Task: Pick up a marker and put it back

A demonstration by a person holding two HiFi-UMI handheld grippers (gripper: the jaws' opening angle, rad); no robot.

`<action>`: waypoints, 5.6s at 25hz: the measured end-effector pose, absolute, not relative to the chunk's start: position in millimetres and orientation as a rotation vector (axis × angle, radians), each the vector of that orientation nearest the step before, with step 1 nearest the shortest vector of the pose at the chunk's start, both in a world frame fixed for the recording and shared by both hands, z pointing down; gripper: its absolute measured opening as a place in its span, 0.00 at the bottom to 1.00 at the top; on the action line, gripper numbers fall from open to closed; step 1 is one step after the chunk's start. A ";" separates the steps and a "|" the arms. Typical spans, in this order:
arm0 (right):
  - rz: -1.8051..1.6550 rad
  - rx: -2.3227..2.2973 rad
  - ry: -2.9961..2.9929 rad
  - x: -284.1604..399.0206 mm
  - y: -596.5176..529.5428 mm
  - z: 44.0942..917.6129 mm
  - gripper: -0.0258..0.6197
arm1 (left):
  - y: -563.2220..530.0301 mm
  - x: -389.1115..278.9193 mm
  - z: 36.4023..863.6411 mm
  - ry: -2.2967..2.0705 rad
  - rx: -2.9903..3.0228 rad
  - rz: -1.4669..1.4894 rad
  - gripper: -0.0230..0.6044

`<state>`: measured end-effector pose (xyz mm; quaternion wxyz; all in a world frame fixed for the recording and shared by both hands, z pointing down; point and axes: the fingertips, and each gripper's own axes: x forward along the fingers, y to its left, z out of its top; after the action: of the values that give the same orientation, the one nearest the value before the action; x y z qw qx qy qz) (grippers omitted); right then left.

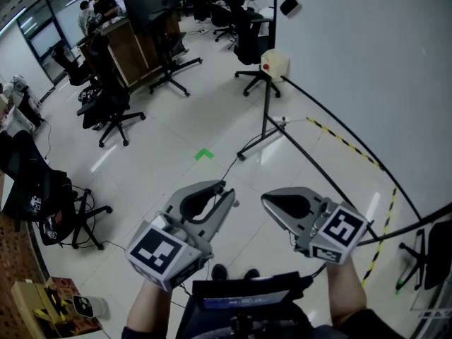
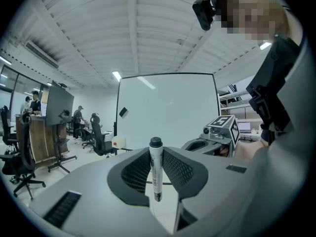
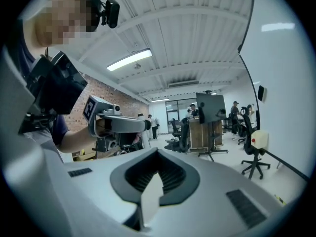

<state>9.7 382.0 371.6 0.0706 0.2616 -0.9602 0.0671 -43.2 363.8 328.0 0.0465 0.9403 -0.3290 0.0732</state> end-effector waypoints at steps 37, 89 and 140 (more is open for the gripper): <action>0.117 0.963 -2.745 -122.1 378.0 365.2 0.06 | 347.0 -179.4 320.6 -0.795 2.969 0.023 0.15; 0.075 0.967 -2.755 9.7 37.9 356.4 0.06 | 9.1 -29.8 308.2 -0.763 3.060 0.083 0.15; 0.258 1.179 -2.753 174.1 -238.7 388.5 0.06 | -264.6 132.0 332.5 -0.614 3.060 0.217 0.15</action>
<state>174.1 -238.7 388.5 0.0677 0.3913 -0.9138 0.0855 132.0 -264.6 332.5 0.0064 0.9781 -0.1961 0.0693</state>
